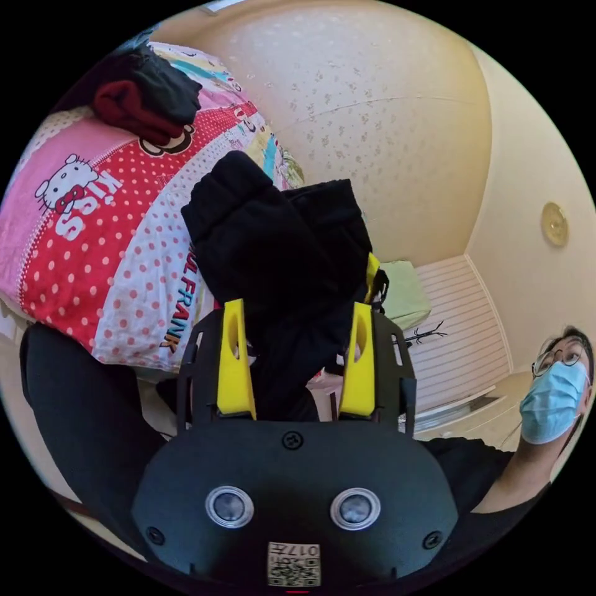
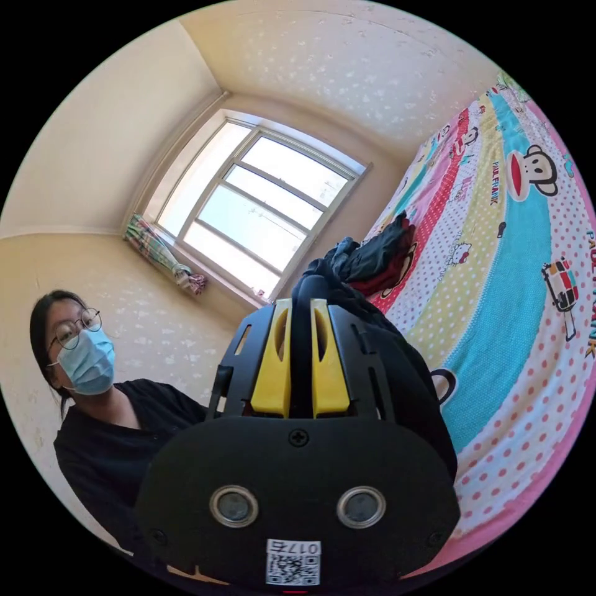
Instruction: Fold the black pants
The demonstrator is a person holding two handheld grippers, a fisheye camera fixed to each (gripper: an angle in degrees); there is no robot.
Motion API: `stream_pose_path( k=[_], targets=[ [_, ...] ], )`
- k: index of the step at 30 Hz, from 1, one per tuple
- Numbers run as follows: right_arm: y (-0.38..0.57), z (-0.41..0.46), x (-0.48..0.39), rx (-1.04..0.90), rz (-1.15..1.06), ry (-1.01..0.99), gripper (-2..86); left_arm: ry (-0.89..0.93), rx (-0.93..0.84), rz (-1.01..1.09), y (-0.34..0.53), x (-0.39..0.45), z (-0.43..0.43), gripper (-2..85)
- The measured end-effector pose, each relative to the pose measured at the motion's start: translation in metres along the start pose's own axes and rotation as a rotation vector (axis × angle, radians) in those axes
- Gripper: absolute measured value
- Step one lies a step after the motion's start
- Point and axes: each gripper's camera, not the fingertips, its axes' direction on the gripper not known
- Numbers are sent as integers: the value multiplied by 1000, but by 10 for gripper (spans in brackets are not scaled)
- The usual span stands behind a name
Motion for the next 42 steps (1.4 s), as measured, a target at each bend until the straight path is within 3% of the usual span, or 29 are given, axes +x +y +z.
stream_pose_path(
  k=[5,8,11,14,19,26,29,33,36,39,42],
  targets=[
    [49,-6,-43,-38,-52,-178,15,127,47,-182,14,-29,6,219],
    [77,-18,-63,16,-60,-271,12,108,50,-297,32,-47,1,87],
    [94,-50,-82,148,-82,-367,10,162,106,-236,50,-36,-22,37],
    [103,-90,-115,243,-149,-367,8,18,177,-80,59,11,-60,33],
    [138,-138,-229,443,-335,-60,8,-176,362,165,75,115,-107,32],
    [171,-133,-397,667,-643,381,11,-71,681,667,128,274,-156,36],
    [192,-112,-455,823,-745,595,13,49,751,791,141,310,-168,36],
    [212,-66,-485,1013,-849,869,18,32,786,838,145,332,-158,35],
    [185,-46,-473,1043,-866,957,21,-1,799,831,122,339,-139,34],
    [106,-42,-452,1017,-872,1024,24,43,758,895,44,359,-106,37],
    [-43,-52,-417,949,-801,1096,29,-169,737,1004,-79,403,-43,66]
  ],
)
